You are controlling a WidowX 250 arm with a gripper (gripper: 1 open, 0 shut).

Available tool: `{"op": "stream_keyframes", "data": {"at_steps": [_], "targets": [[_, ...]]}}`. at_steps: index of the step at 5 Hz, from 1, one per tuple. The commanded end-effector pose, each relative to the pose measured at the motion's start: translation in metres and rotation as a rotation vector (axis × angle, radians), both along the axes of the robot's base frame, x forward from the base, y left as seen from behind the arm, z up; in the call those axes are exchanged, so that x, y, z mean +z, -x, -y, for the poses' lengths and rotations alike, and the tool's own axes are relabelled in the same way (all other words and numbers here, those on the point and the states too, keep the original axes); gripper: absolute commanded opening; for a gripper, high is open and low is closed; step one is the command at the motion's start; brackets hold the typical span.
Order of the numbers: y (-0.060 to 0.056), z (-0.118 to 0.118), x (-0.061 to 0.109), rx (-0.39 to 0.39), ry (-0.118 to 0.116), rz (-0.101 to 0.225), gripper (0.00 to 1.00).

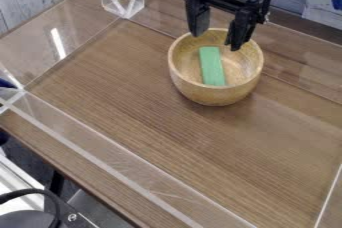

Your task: Remove the green block from inside the brown bowl and put it on the table

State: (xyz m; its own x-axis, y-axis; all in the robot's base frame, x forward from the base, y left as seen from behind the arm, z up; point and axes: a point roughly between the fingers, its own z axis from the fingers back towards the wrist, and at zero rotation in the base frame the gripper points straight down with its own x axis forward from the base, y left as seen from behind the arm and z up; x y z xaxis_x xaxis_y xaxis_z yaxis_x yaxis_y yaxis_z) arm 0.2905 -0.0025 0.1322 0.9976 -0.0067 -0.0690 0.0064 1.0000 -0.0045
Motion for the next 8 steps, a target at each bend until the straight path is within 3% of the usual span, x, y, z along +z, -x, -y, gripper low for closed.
{"op": "stream_keyframes", "data": {"at_steps": [1, 2, 3, 6, 8], "targets": [[-0.003, -0.002, -0.013, 0.002, -0.007, -0.029, 1.0], [-0.007, -0.005, -0.032, -0.002, -0.015, -0.067, 1.0], [-0.015, -0.009, -0.049, -0.001, -0.024, -0.082, 1.0], [-0.038, -0.022, -0.07, 0.01, -0.032, -0.083, 1.0], [-0.045, -0.025, -0.075, 0.009, -0.028, -0.079, 1.0]]}}
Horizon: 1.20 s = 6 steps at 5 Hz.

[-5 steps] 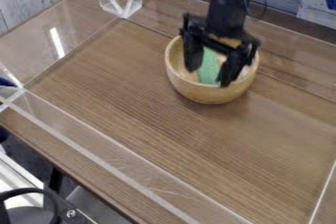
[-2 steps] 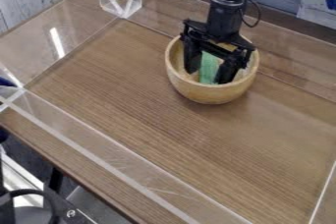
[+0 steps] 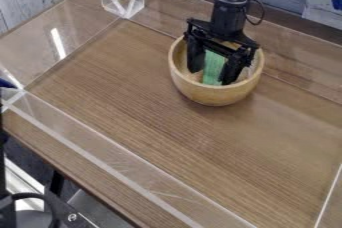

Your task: Remove the green block from inside the brown bowl and put it on the table

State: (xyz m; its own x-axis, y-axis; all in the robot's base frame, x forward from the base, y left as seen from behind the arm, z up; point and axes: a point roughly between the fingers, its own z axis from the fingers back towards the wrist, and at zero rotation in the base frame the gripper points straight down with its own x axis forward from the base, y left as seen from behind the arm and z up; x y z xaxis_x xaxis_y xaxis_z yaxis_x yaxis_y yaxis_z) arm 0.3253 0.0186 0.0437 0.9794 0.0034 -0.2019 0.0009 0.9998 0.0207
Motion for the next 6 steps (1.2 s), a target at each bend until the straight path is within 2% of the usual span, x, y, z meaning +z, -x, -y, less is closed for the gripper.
{"op": "stream_keyframes", "data": {"at_steps": [1, 3, 4, 6], "targets": [[-0.014, -0.006, 0.01, -0.001, -0.002, 0.054, 1.0], [-0.012, -0.008, 0.034, 0.001, 0.012, 0.116, 1.0], [-0.014, -0.009, 0.034, 0.0, 0.012, 0.12, 1.0], [-0.02, -0.009, 0.017, -0.008, 0.01, 0.081, 1.0]]}}
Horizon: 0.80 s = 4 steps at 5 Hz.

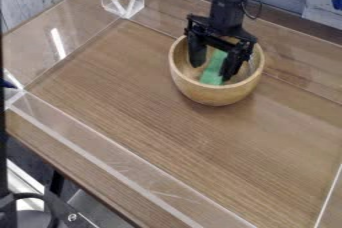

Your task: Remove the green block from inside the brown bowl and put it on the table

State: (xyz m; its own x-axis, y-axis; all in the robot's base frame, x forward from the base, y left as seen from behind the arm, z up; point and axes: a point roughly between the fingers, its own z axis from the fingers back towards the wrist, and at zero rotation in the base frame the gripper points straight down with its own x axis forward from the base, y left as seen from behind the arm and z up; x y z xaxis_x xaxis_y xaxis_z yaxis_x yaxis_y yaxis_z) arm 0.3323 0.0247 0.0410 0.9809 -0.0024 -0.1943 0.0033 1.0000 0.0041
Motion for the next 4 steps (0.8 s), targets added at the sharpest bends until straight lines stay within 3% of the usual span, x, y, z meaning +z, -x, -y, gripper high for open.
{"op": "stream_keyframes", "data": {"at_steps": [1, 4], "targets": [[-0.015, -0.003, 0.016, -0.01, -0.008, 0.065, 1.0], [-0.014, -0.002, 0.028, -0.025, -0.004, 0.09, 1.0]]}}
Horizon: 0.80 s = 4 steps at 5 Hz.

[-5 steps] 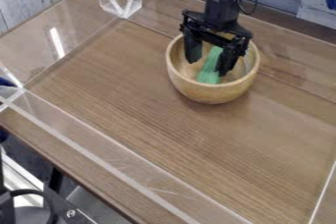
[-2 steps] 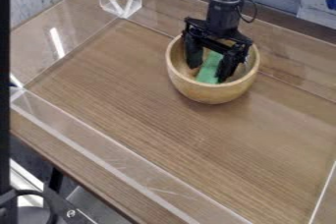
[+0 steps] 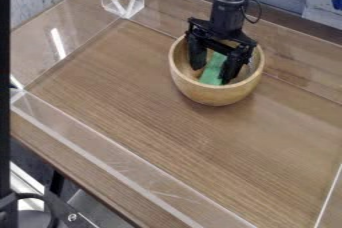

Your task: Remove the green block from inside the brown bowl and put it on the table

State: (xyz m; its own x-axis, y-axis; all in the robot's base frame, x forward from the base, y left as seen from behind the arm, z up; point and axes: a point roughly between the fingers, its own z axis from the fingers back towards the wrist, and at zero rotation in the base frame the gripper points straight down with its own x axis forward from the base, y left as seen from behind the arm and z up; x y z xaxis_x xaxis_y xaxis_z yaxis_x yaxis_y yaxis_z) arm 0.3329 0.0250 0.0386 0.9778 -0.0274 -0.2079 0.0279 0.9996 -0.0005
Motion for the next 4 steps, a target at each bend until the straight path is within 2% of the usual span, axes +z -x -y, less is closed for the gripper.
{"op": "stream_keyframes", "data": {"at_steps": [1, 2, 3, 4], "targets": [[-0.013, -0.0016, 0.0363, -0.004, -0.005, 0.115, 1.0], [-0.0123, -0.0012, 0.0401, -0.009, -0.004, 0.122, 1.0], [-0.0131, -0.0018, 0.0353, -0.006, -0.001, 0.115, 0.0], [-0.0129, -0.0012, 0.0355, -0.006, 0.0, 0.116, 0.0]]}}
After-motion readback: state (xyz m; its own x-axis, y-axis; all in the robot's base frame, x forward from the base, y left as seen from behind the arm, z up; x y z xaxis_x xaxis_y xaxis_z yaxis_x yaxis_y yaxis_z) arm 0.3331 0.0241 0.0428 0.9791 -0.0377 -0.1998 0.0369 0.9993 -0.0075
